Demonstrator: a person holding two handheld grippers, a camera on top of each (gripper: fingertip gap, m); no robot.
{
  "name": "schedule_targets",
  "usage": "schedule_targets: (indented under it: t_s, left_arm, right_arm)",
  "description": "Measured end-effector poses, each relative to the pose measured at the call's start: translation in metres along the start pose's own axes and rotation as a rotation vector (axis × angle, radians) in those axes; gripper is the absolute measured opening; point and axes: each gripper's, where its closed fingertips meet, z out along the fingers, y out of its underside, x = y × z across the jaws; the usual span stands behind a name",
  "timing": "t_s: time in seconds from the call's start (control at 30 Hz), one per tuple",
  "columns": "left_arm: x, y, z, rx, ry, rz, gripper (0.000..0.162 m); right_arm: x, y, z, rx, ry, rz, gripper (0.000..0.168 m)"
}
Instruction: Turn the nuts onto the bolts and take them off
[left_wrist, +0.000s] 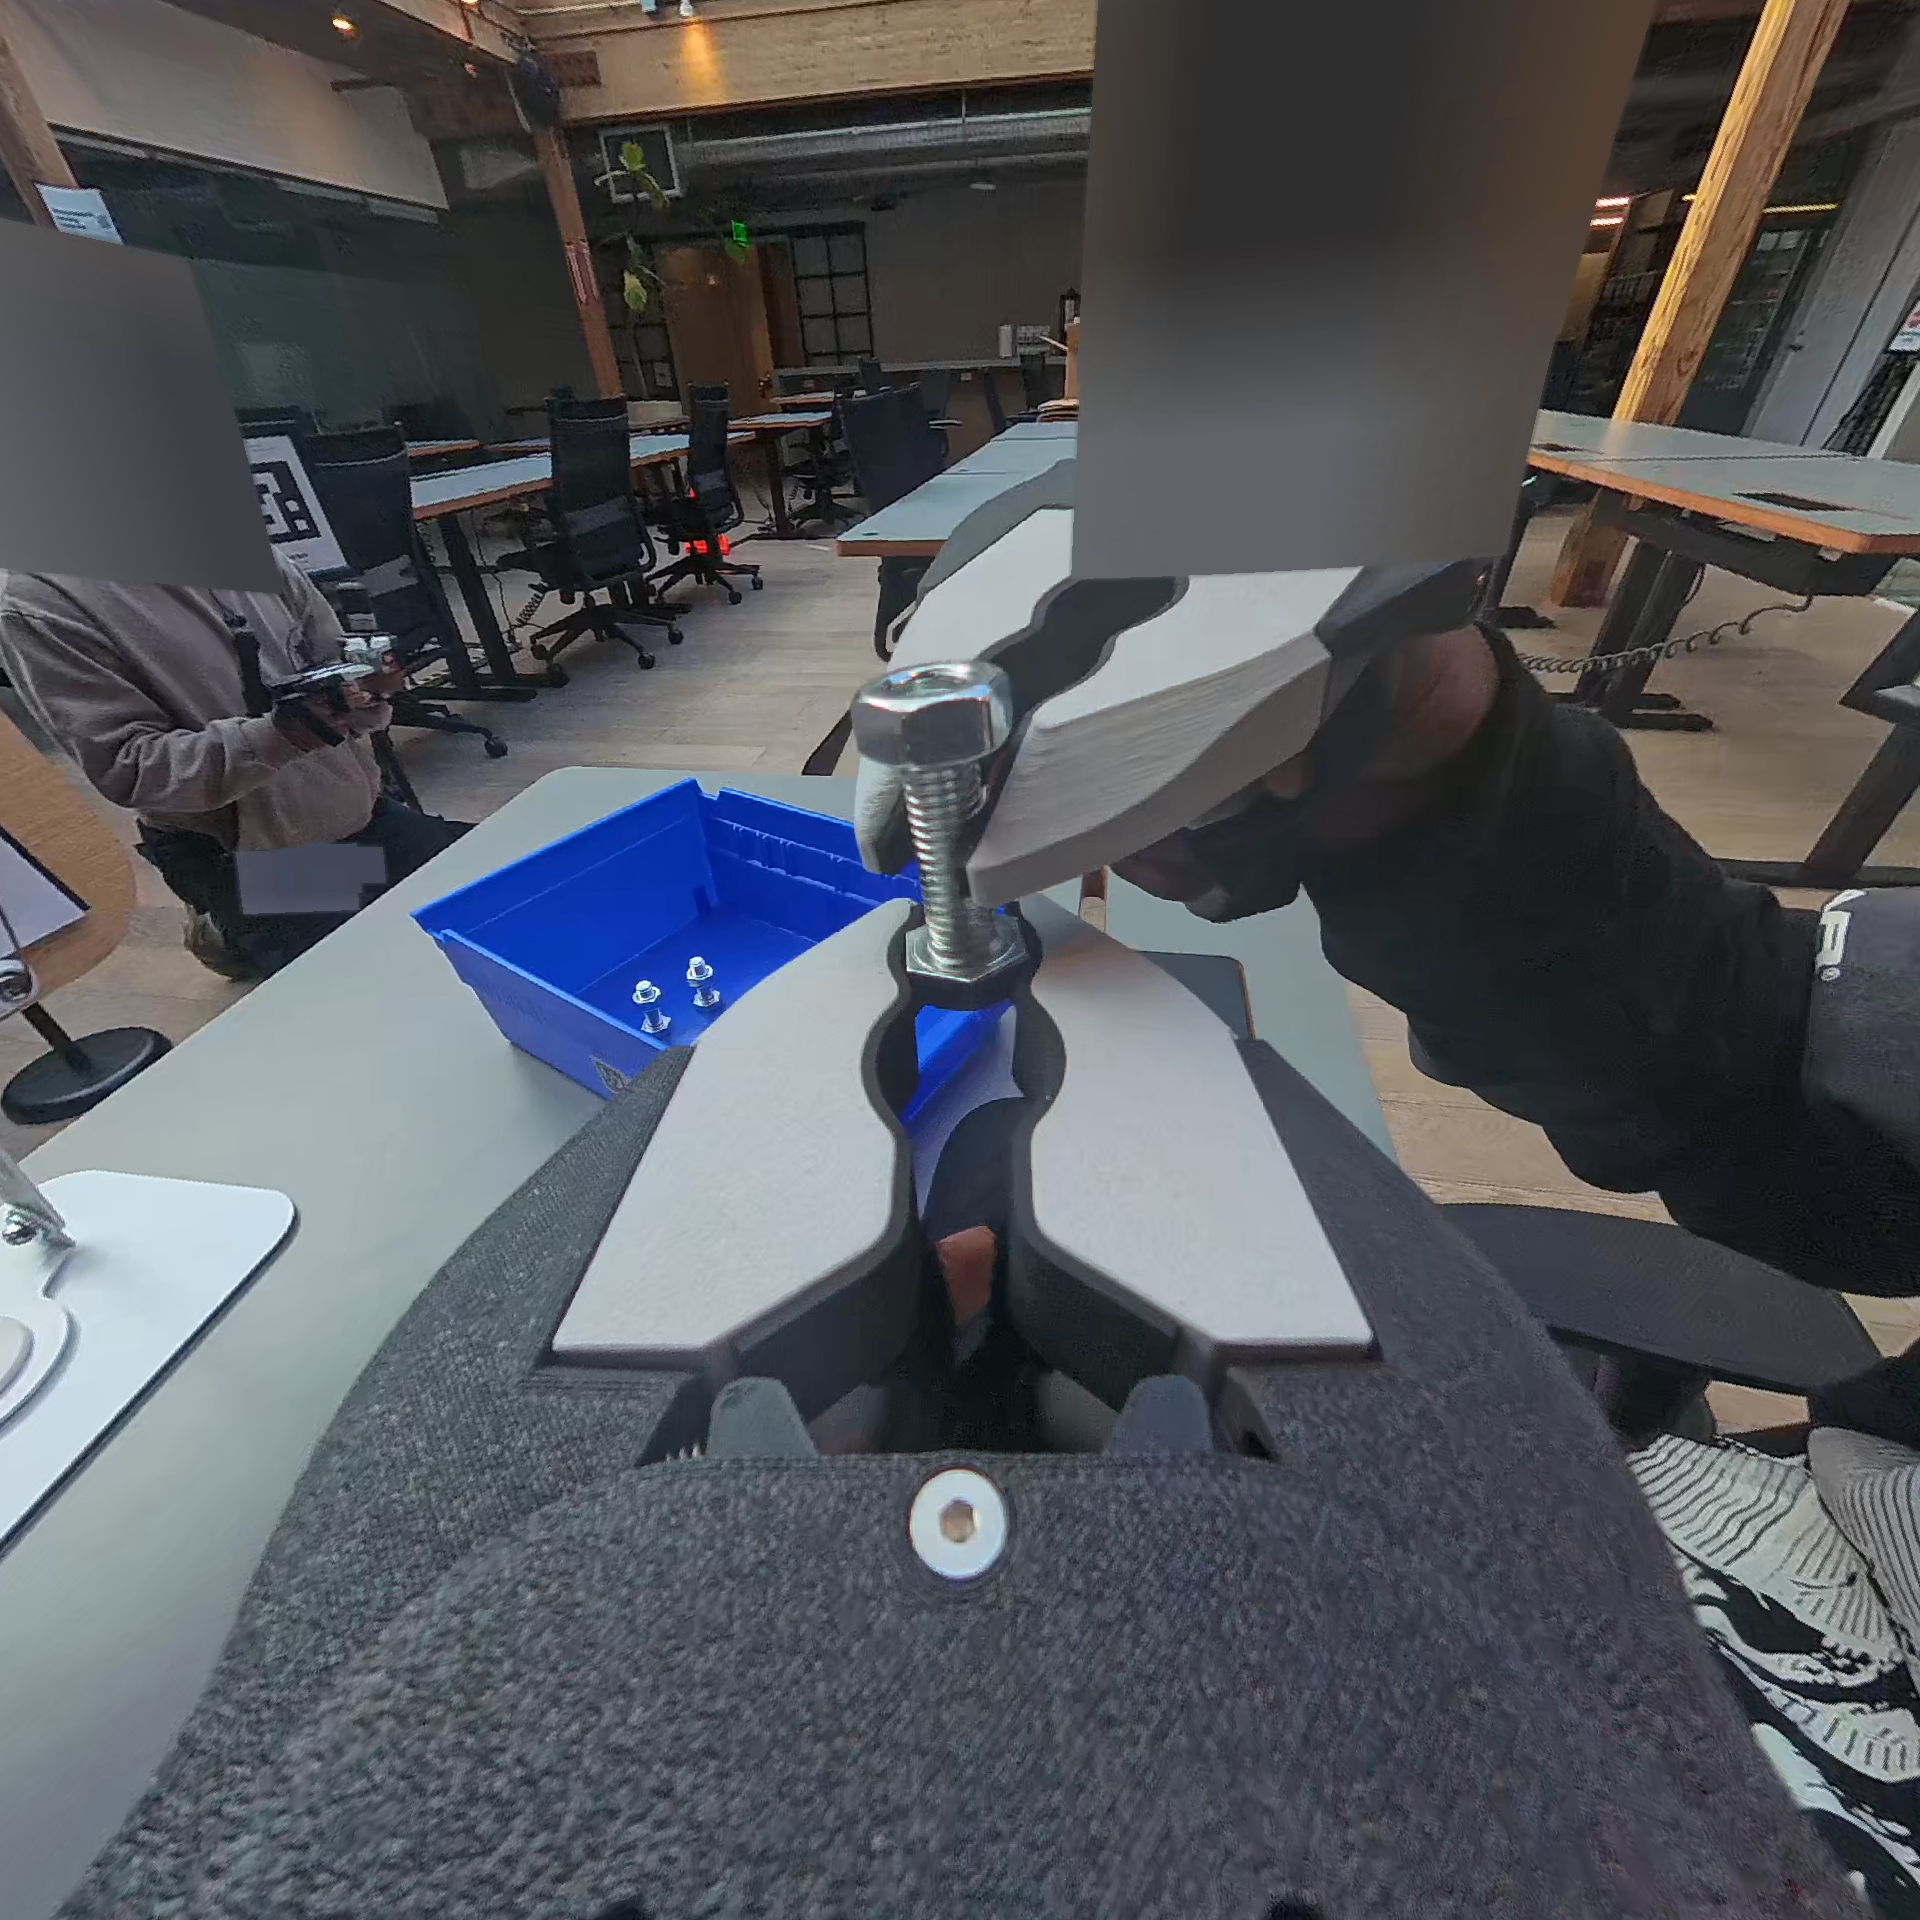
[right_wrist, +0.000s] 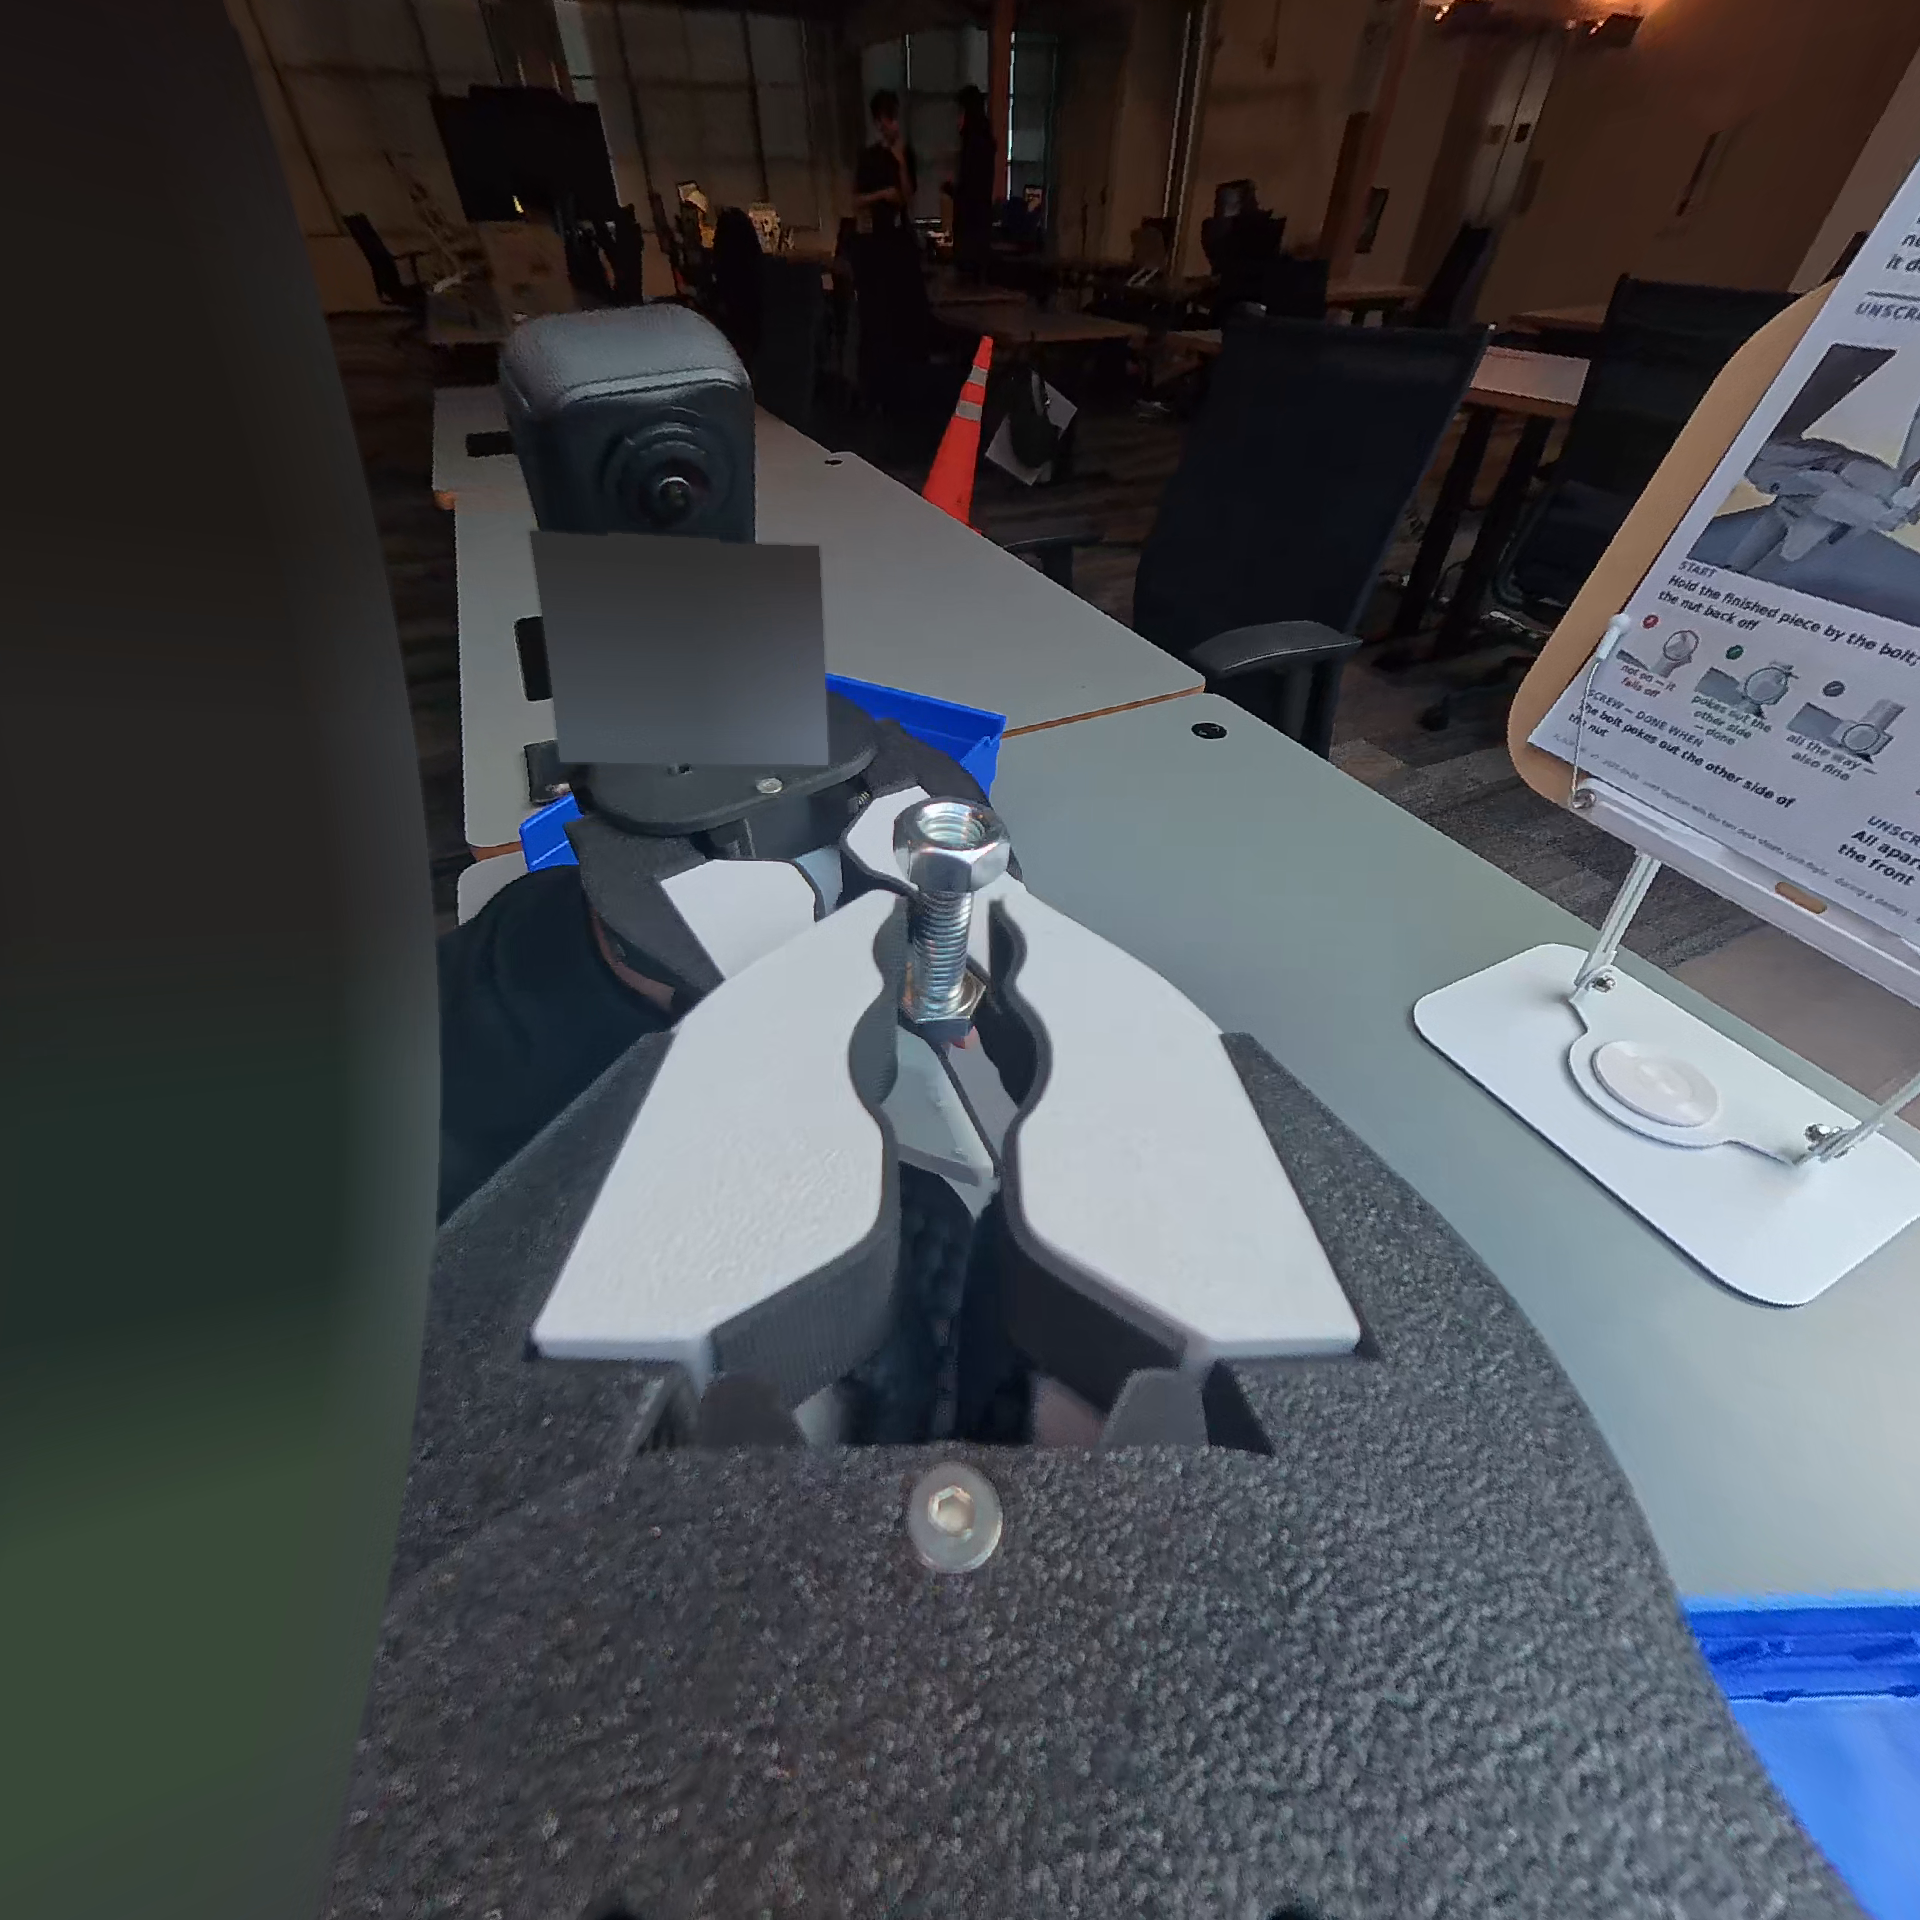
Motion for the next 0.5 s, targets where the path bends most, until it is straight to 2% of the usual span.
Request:
schedule_targets:
  t_s: [0.07,0.2,0.3,0.5]
  left_arm:
    - [0.003,-0.002,-0.001,0.018,0.025,-0.022,0.014]
    - [0.004,-0.004,-0.003,0.025,0.044,-0.043,0.013]
    - [0.007,-0.005,-0.002,0.025,0.056,-0.045,0.013]
    - [0.003,-0.004,-0.002,0.027,0.026,-0.048,0.014]
  right_arm:
    - [-0.001,-0.004,-0.005,0.017,0.000,-0.028,0.033]
    - [-0.013,-0.018,-0.013,0.128,-0.068,-0.057,0.047]
    - [-0.016,-0.016,-0.010,0.133,-0.068,-0.096,0.057]
    - [-0.018,-0.017,-0.010,0.134,-0.049,-0.105,0.051]
